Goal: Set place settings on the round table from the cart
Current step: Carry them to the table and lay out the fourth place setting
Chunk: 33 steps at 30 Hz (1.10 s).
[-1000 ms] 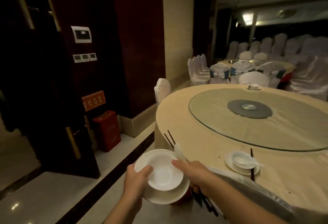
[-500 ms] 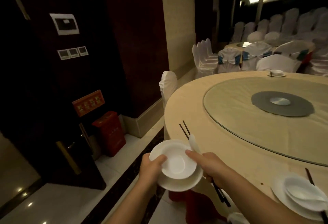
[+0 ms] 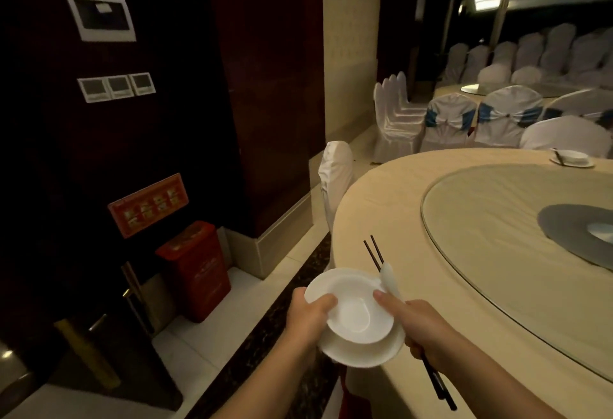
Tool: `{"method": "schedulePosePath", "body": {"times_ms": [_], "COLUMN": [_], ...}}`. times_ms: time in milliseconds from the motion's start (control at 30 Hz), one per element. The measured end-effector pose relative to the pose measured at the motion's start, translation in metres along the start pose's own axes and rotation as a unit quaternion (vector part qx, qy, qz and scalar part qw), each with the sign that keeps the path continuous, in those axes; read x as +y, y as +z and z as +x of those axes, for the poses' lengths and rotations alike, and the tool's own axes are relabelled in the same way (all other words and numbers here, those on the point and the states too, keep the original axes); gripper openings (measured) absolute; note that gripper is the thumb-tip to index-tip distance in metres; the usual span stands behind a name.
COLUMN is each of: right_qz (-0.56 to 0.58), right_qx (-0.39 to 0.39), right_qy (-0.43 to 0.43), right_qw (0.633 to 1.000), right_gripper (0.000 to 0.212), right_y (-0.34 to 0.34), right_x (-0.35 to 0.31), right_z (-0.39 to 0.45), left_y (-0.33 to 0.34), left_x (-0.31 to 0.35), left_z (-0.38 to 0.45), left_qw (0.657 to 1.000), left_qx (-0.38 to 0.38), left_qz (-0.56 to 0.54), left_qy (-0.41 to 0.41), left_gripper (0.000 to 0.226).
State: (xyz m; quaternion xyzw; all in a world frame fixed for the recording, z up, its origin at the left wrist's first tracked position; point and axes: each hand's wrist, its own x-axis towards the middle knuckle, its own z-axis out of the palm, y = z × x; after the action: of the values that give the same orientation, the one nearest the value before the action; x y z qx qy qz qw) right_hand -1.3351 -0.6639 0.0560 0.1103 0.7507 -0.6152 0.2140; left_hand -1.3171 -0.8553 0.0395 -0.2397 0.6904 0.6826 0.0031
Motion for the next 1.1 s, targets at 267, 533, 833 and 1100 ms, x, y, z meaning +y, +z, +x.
{"method": "schedulePosePath", "body": {"times_ms": [267,533,833,1100], "right_qz": [0.013,0.082,0.178,0.236], "right_qx": [0.077,0.144,0.227,0.345], "right_qy": [0.051,0.075,0.121,0.107], "right_qw": [0.996,0.983,0.950,0.902], "right_gripper": [0.060,0.063,0.067,0.057], "right_y": [0.040,0.052,0.050,0.033], "right_x": [-0.062,-0.098,-0.141,-0.196], "right_z": [0.136,0.249,0.384,0.475], "left_y": [-0.007,0.016,0.080,0.155], "left_x": [0.046,0.089,0.140,0.189], "left_z": [0.169,0.309,0.474,0.605], "left_qw": [0.996,0.984,0.962,0.908], "left_qx": [-0.090,-0.169,-0.250,-0.370], "left_qz": [0.009,0.049,0.106,0.193], "left_qy": [-0.004,-0.026,-0.039,0.024], "left_gripper": [0.048,0.041,0.040,0.040]}}
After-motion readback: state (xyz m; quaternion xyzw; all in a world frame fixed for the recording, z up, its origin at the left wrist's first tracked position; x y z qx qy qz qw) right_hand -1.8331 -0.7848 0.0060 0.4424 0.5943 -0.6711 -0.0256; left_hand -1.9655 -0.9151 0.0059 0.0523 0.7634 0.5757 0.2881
